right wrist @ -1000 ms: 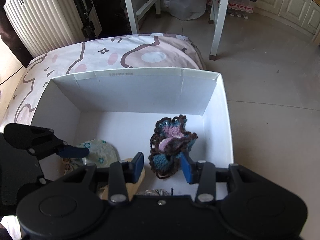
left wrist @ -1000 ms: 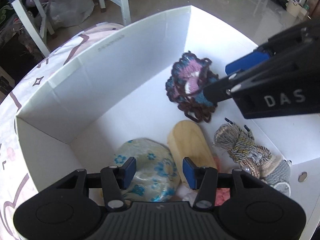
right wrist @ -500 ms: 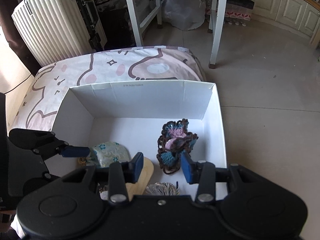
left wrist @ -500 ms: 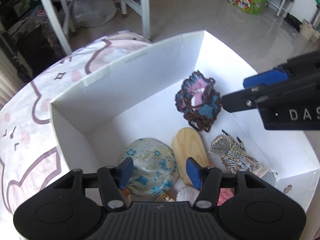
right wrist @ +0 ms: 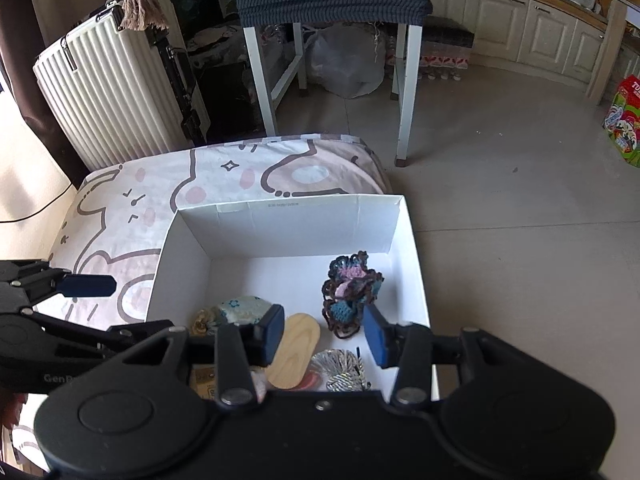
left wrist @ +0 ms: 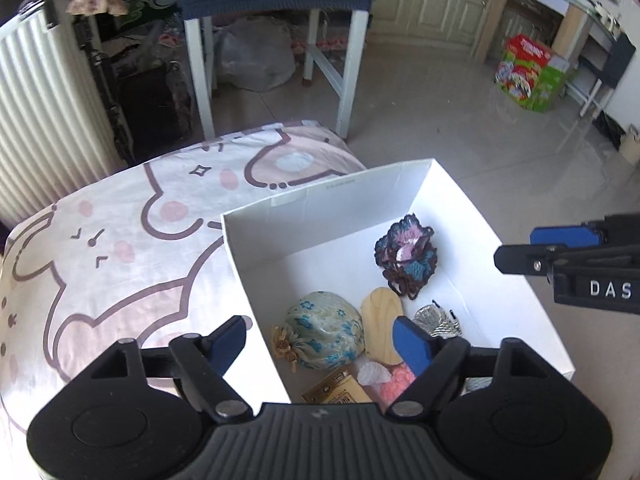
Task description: Organize objects
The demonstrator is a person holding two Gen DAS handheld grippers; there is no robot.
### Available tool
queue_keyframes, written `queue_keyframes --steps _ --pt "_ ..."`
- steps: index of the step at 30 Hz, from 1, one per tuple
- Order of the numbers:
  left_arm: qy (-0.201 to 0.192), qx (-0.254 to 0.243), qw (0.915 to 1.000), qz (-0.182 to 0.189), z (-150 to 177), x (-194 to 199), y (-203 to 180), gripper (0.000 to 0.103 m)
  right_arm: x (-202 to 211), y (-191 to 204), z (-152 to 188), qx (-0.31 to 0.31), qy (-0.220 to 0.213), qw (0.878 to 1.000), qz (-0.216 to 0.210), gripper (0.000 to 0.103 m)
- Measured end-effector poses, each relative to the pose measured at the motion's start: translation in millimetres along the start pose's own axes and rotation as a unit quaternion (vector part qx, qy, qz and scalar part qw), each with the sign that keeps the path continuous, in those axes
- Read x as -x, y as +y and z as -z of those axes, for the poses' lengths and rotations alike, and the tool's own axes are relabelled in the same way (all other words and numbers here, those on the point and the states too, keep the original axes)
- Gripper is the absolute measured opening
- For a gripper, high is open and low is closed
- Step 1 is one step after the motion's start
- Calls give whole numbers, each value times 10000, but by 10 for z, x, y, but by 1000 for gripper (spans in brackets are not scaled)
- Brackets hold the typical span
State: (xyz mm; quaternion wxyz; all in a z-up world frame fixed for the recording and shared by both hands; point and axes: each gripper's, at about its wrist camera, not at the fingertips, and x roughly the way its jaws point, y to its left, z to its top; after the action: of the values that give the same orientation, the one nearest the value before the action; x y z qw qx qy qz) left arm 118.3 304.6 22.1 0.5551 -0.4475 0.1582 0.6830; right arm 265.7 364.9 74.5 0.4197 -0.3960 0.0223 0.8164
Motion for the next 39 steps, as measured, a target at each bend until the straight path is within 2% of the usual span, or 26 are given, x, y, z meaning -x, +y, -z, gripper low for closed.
queue_keyframes --steps 3,6,12,14,19,25,31,39 --pt "-94 307 9993 181 46 195 71 90 182 35 73 -46 -125 9999 45 49" --pt "-276 429 9986 127 113 387 108 92 346 71 157 -90 -231 9997 88 53" --pt "-558 599 9966 48 277 680 176 101 655 144 367 -65 -474 9987 182 68" --pt "-681 564 9961 26 354 780 175 102 754 148 441 -166 -543 9981 222 75" --pt "-806 390 9959 -126 529 952 139 103 980 162 602 -393 -709 9964 251 81" --pt "-985 219 9940 -413 705 1135 90 103 1161 236 807 -470 -843 9948 339 100" --pt "-1005 159 9939 -419 906 1228 64 103 1295 338 993 -474 -928 9931 547 102" --pt "-968 335 9939 -400 1118 1293 109 103 1360 489 1215 -403 -866 9939 542 103"
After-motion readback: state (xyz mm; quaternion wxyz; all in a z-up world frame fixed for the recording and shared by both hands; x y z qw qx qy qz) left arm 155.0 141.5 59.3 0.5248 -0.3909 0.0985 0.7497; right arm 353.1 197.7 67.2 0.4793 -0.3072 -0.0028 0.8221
